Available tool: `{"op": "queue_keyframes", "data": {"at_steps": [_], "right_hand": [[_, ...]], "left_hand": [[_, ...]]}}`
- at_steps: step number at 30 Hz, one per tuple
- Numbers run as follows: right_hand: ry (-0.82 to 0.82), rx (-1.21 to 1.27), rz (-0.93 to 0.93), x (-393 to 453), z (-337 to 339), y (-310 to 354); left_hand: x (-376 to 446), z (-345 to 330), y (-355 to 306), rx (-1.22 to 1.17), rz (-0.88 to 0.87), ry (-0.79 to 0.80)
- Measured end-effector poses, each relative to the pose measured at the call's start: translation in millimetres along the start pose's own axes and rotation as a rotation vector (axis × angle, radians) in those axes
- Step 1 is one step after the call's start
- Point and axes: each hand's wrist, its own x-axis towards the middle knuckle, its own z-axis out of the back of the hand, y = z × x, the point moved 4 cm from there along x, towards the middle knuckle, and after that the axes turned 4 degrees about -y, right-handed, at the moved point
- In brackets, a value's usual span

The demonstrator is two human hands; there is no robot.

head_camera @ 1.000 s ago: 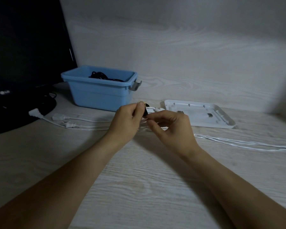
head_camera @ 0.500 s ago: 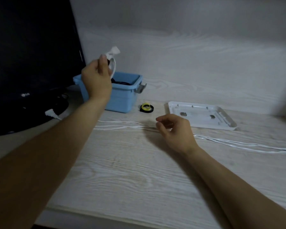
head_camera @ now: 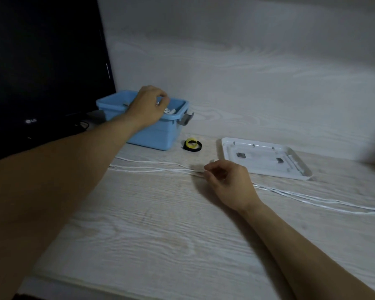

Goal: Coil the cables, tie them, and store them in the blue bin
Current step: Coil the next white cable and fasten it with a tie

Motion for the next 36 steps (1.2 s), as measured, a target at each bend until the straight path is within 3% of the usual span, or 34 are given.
{"op": "queue_keyframes", "data": {"at_steps": [3,5,10,14,18,24,28,33,36], "right_hand": [[0.004,-0.040,-0.004,0.8,0.0,-0.3],[-0.003,-0.099,0.011,1.5,0.8,-1.8],[0.094,-0.271,0.052,2.7,-1.8,-6.4],[0.105,-0.380,0.071,0.5,-10.9,-11.0],[0.060,-0.460,0.020,-1.0,-15.6,-13.6],[0.009,-0.551,0.026,-2.3,-17.1,-9.0],[-0.024,-0.494,0.073,-4.4,-15.0,-1.9],[-0.100,-0.421,0.061,-14.1,-6.3,15.0],[-0.119,-0.531,0.044,-31.0,10.0,17.1]], "left_hand": [[-34.2,7.8,-18.3,-0.026,-0.151,-0.273],[-69.3,2.0,-33.6,-0.078,-0.210,-0.310],[-143.9,-33.9,-64.9,-0.162,-0.279,-0.031],[-156.6,-55.9,-82.2,0.016,-0.287,0.181],[-150.6,-59.2,-60.0,0.140,-0.165,0.279],[-140.0,-59.9,-46.5,0.054,-0.111,0.330],[-139.4,-55.6,-46.3,0.094,-0.132,0.256],[-143.0,-35.2,-50.3,-0.018,-0.098,0.017],[-147.3,-20.8,-51.1,-0.003,-0.137,-0.076]]}}
